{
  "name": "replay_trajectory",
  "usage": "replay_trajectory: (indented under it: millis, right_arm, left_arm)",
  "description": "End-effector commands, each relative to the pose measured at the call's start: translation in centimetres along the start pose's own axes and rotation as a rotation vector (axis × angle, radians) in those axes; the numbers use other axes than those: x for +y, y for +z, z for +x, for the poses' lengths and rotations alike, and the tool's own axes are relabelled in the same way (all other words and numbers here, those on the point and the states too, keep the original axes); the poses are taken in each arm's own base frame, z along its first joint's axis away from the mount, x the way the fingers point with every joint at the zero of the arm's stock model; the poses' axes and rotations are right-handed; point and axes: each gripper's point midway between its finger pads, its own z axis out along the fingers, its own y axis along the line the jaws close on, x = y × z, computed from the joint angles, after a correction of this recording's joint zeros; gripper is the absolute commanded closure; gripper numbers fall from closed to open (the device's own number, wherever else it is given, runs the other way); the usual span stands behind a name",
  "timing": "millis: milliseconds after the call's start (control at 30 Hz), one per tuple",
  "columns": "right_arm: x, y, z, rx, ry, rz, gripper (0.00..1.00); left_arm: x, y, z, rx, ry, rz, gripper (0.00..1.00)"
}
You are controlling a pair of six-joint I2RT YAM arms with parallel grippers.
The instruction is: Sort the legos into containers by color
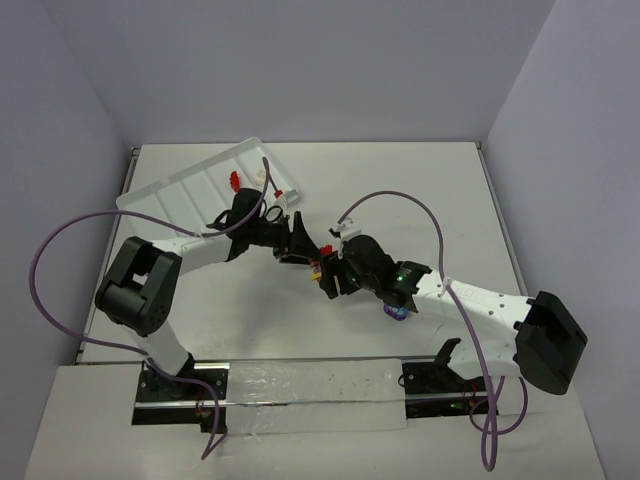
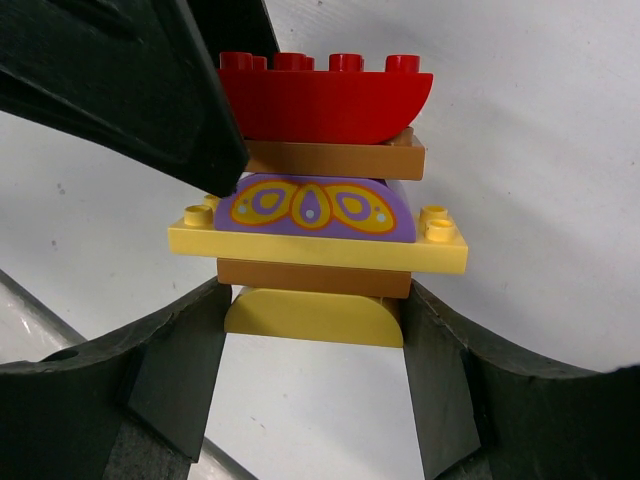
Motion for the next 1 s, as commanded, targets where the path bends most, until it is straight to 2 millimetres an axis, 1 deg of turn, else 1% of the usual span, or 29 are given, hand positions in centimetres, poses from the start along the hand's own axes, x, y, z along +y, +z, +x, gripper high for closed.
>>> replay_trajectory:
  millis: [0,167,200,267,300,333,367,400,467,533,567,767,867,933,967]
  right_arm:
    - [1.0,-0.2,-1.6,-0.064,-0.015,-0.039,0.64]
    - [1.2,-0.2,-1.8,-0.064,-0.018,-0.049,0.64]
    - [1.3,-0.2,-1.8,-0.065,-0.019,-0.051,0.64]
    - [1.2,-0.1,-1.7,-0.064,-0.018,-0.046,0.64]
    - [1.1,-0.1,-1.6,-0.063,-0.018,-0.044,0.64]
    - [1.0,-0.1,-1.4,-0.061,-0.018,-0.042,0.64]
    - [1.0,0.0,-1.3,-0.058,-0.019,-0.04,0.64]
    - [1.0,0.0,-1.2,-0.055,-0.02,-0.041,0.64]
    - [0.7,0.3,-0.7,-0.033,-0.022,-0.03,0.64]
    - [0.4,0.5,-0.2,-0.009,-0.02,-0.013,0.65]
    - [0.3,0.8,0.1,0.003,-0.018,-0.005,0.65]
    - [-1.2,1.4,1.5,0.05,0.01,0.085,0.65]
    - [-2.3,2.2,2.3,0.087,0.037,0.15,0.65]
    - [-3.1,2.8,2.7,0.112,0.065,0.192,0.64]
    - [-3.4,3.0,2.9,0.12,0.08,0.202,0.62]
  left_arm:
    - [-1.5,0.0,-0.7,-0.007,0.059,0.088,0.29]
    - [-1.6,0.0,-0.5,-0.011,0.045,0.104,0.47]
    - [-1.6,0.0,-0.5,-0.013,0.043,0.101,0.57]
    - [-1.5,0.0,-0.6,-0.017,0.042,0.095,0.69]
    - [-1.5,0.0,-0.7,-0.02,0.047,0.092,0.81]
    - [-1.2,0.0,-0.8,-0.02,0.042,0.073,0.9]
    - [-0.8,0.1,-0.8,-0.019,0.035,0.052,0.97]
    - [-0.2,0.2,-1.1,-0.031,0.031,0.018,1.0]
    - [0.7,0.1,-1.7,-0.05,0.024,-0.025,1.0]
    - [1.4,-0.3,-2.2,-0.074,0.004,-0.045,1.0]
    - [1.6,-0.6,-2.8,-0.104,0.005,-0.051,1.0]
    - [3.5,-3.8,-5.0,-0.252,-0.069,-0.112,1.0]
    - [4.0,-4.5,-4.9,-0.28,-0.082,-0.14,1.0]
    - [4.1,-5.5,-5.2,-0.32,-0.086,-0.157,1.0]
    - [4.3,-5.6,-5.1,-0.325,-0.09,-0.165,1.0]
